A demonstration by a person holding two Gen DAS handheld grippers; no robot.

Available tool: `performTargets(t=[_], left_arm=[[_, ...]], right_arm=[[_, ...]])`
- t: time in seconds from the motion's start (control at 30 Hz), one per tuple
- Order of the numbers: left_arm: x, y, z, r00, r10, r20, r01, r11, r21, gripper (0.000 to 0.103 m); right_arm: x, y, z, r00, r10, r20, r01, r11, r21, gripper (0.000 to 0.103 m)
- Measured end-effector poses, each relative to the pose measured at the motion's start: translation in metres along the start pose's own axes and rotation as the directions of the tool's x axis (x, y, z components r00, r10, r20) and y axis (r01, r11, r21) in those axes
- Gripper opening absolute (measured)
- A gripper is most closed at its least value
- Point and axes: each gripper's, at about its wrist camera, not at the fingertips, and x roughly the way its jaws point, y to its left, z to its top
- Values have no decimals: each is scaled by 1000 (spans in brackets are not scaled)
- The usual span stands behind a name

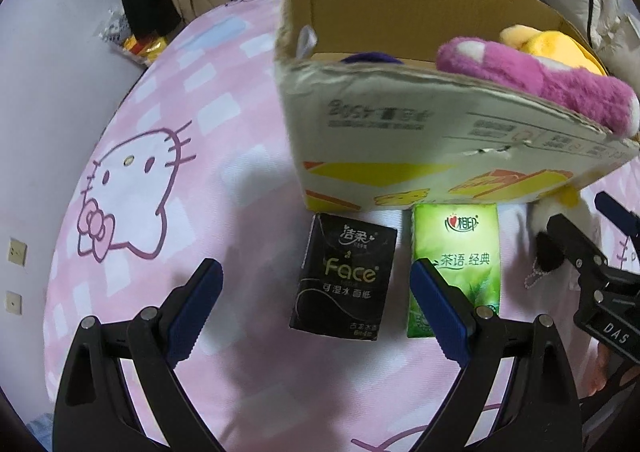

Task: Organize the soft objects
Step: 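Lower the left tool to the black tissue pack while the right tool reaches the white chick, then grasp and lift the black tissue pack with the left tool while the right tool lifts the chick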

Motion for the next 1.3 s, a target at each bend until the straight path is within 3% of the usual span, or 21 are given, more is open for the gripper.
performTargets(t=[0.17, 0.4, 0.5, 0.57, 0.63, 0.73, 0.77, 0.8, 0.83, 0.93, 1.13, 1.3], left_arm=[[8, 5, 1, 1000, 3, -30, -4, 1000, -13, 93], [16, 2, 0, 998, 22, -50, -22, 1000, 1, 93], [17, 6, 1, 999, 0, -54, -2, 1000, -21, 93], [18, 7, 0, 998, -2, -56, 1, 1000, -24, 92], [18, 6, 0, 998, -16, -59, 15, 1000, -16, 82], [16, 6, 0, 998, -35, -46, 35, 999, -6, 68], [15, 6, 0, 998, -38, -43, 38, 999, -3, 54], [14, 5, -1, 998, -46, -46, 45, 999, -11, 48], [13, 7, -3, 997, -57, -45, 56, 998, -19, 48], [8, 6, -7, 994, -104, -41, 103, 994, -39, 47], [-6, 1, -19, 997, -77, -12, 77, 996, -41, 47], [-39, -8, -37, 997, -49, 59, 52, 998, -47, 47]], right_arm=[[3, -2, 0, 1000, -6, -12, 6, 1000, -3, 102], [10, -5, -1, 997, 51, -57, -51, 999, 7, 98], [12, -6, -3, 997, 39, -60, -40, 999, -2, 86], [16, -7, -5, 996, 33, -78, -33, 999, -4, 72], [17, -6, -6, 996, 36, -76, -37, 999, -7, 70], [14, -4, -7, 995, 74, -68, -75, 997, -17, 45], [13, -2, -7, 994, 77, -75, -79, 997, -22, 44], [13, 0, -9, 994, 73, -78, -76, 997, -32, 43], [12, 1, -9, 994, 74, -81, -77, 996, -41, 39], [12, 5, -13, 994, 71, -86, -77, 995, -62, 38], [0, 6, -15, 994, 81, -69, -84, 995, -44, 33], [-22, 2, -17, 996, 89, -29, -90, 996, -24, 33]])
